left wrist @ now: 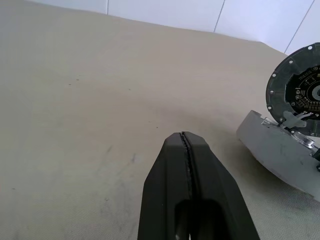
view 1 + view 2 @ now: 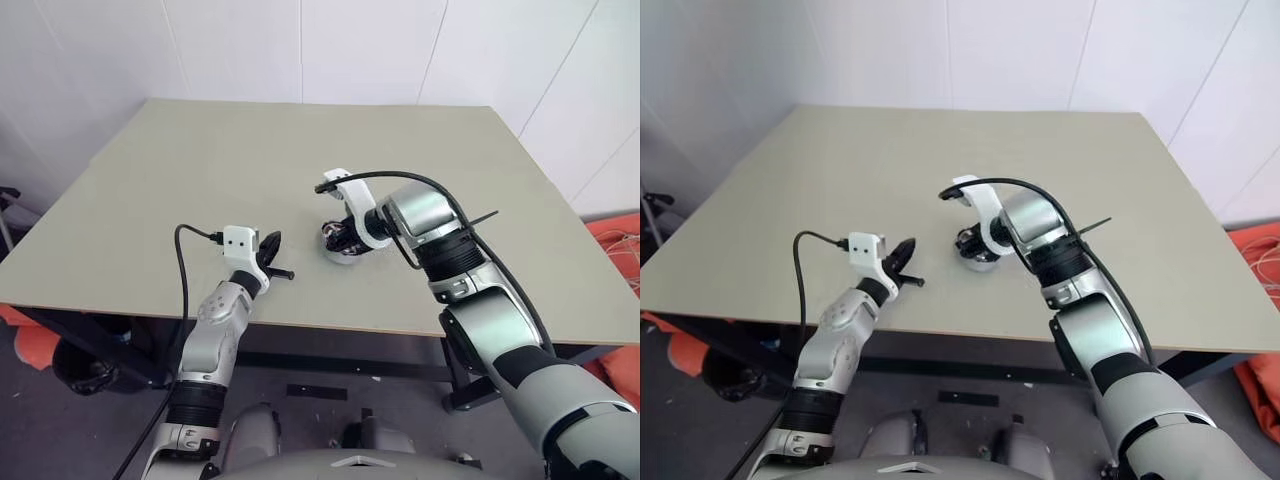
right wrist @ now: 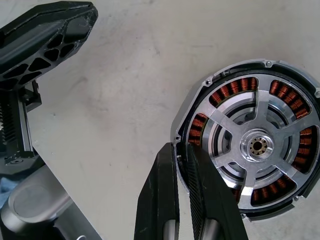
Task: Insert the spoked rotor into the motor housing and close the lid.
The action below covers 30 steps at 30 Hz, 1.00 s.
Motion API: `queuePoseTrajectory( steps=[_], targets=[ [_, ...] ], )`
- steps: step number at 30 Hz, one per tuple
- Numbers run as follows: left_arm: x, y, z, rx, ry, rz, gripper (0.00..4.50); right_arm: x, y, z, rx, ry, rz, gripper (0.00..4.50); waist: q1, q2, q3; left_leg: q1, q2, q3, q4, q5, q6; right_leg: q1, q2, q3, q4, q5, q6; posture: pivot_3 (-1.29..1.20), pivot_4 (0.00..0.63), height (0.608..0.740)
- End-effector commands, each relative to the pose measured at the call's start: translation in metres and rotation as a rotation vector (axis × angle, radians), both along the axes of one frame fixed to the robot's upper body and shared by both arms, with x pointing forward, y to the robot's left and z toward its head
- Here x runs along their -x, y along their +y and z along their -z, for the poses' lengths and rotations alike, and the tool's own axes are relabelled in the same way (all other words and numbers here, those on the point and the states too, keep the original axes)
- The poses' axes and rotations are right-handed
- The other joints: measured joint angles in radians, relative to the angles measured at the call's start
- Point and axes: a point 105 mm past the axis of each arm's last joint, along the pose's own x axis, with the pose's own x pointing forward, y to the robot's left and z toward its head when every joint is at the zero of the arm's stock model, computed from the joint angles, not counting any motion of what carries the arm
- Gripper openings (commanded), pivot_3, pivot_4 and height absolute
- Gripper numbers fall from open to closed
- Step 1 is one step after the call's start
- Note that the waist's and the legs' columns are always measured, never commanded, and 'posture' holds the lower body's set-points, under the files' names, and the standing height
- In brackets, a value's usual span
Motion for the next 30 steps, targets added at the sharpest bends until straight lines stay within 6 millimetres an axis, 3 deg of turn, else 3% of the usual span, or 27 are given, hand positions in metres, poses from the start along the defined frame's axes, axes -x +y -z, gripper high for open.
queuePoseTrajectory(
  steps=[1,14,30],
  targets=[
    [-0.003,-0.001,-0.011,0.01,-0.039,0.011,0.0,-0.002,0.0,-0.028,-0.023,-0.084,-0.003,0.0,0.001,0.0,0.0,0.0,0.0,0.0,0.0,0.0,0.0,0.0,0.0,0.0,0.0,0.0,0.0,0.0,0.0,0.74],
    [-0.001,-0.006,-0.009,0.008,-0.03,0.034,0.0,-0.007,0.018,-0.045,-0.15,-0.022,0.127,0.0,-0.002,0.002,0.001,0.002,0.0,0.0,-0.002,0.002,-0.003,0.0,0.0,0.0,0.0,0.0,0.0,0.0,0.0,0.74],
    [0.0,-0.005,-0.008,0.007,-0.021,0.034,0.0,-0.014,0.016,-0.035,-0.168,0.046,0.258,0.0,-0.001,0.005,0.003,0.002,-0.001,0.0,-0.004,0.003,-0.005,0.0,0.0,0.0,0.0,0.0,0.001,0.0,0.0,0.74]
  ],
)
